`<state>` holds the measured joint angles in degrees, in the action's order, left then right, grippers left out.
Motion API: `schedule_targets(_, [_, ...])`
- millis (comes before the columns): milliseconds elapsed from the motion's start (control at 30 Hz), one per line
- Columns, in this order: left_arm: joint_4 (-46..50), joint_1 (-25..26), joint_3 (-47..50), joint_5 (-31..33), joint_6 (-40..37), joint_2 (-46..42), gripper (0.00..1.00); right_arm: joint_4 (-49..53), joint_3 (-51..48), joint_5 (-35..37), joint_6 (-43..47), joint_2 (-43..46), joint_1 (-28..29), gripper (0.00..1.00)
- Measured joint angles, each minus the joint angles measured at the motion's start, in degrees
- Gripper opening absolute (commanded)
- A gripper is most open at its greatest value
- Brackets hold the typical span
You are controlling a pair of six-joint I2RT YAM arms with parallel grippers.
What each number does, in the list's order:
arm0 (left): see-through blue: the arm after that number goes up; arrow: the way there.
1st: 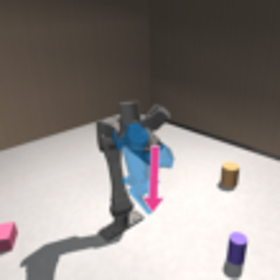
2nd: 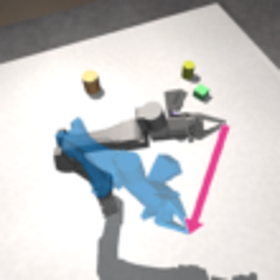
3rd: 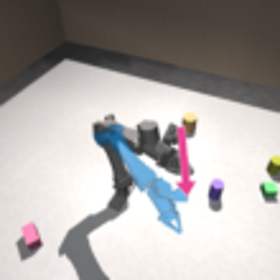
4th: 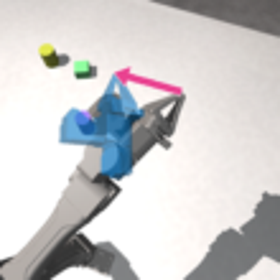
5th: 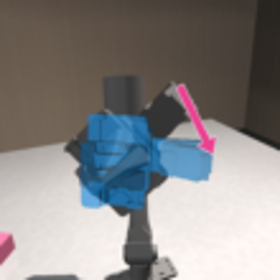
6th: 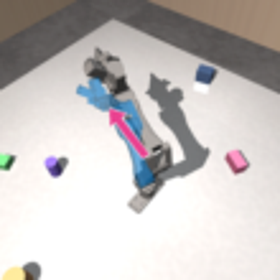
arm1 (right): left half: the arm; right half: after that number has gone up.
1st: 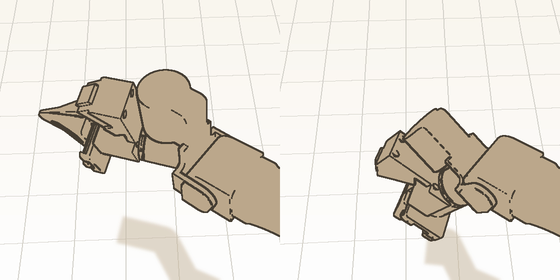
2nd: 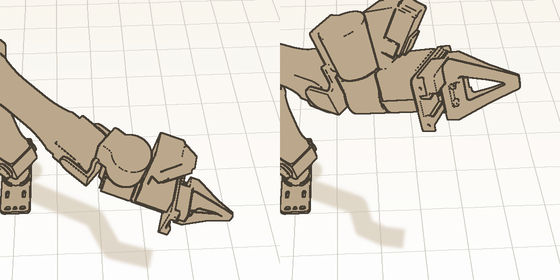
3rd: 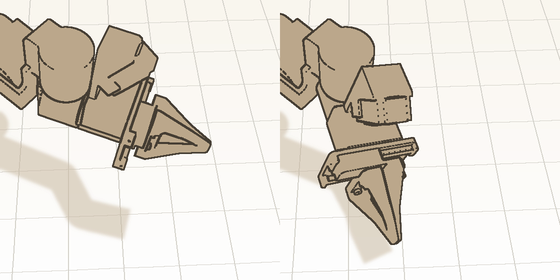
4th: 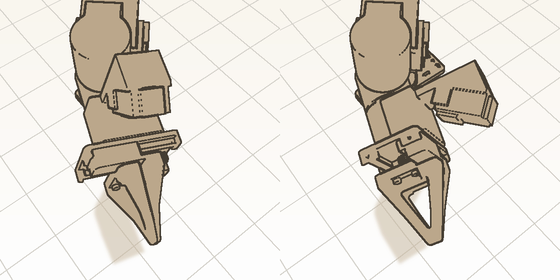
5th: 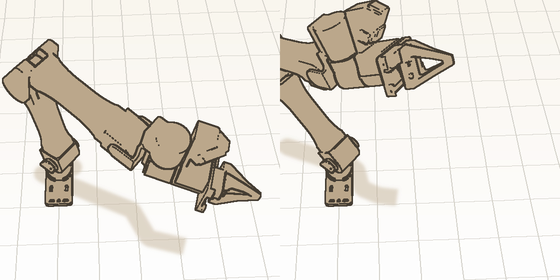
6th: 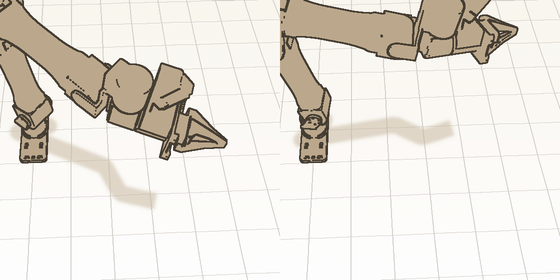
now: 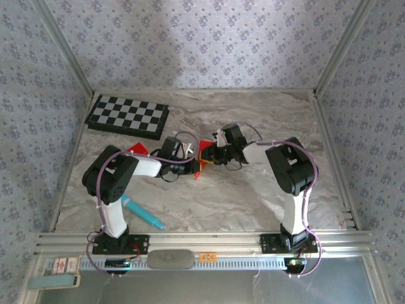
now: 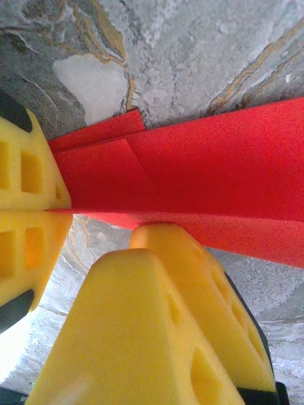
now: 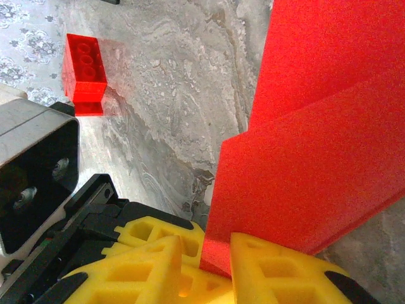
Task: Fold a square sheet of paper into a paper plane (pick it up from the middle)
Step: Fold the wing for the fifth time at the center of the table.
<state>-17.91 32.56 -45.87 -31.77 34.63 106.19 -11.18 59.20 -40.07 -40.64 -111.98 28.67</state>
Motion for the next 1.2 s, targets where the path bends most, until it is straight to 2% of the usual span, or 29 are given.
schedule_targets(700, [0.2, 0.0, -0.2, -0.4, 1.0, -0.2, 0.12, 3.8, 2.4, 0.8, 1.3, -2.6, 0.2, 0.29])
schedule_targets(1200, [0.3, 0.0, -0.2, 0.0, 1.0, 0.0, 0.06, -0.1, 0.4, -0.4, 1.1, -2.1, -0.2, 0.29])
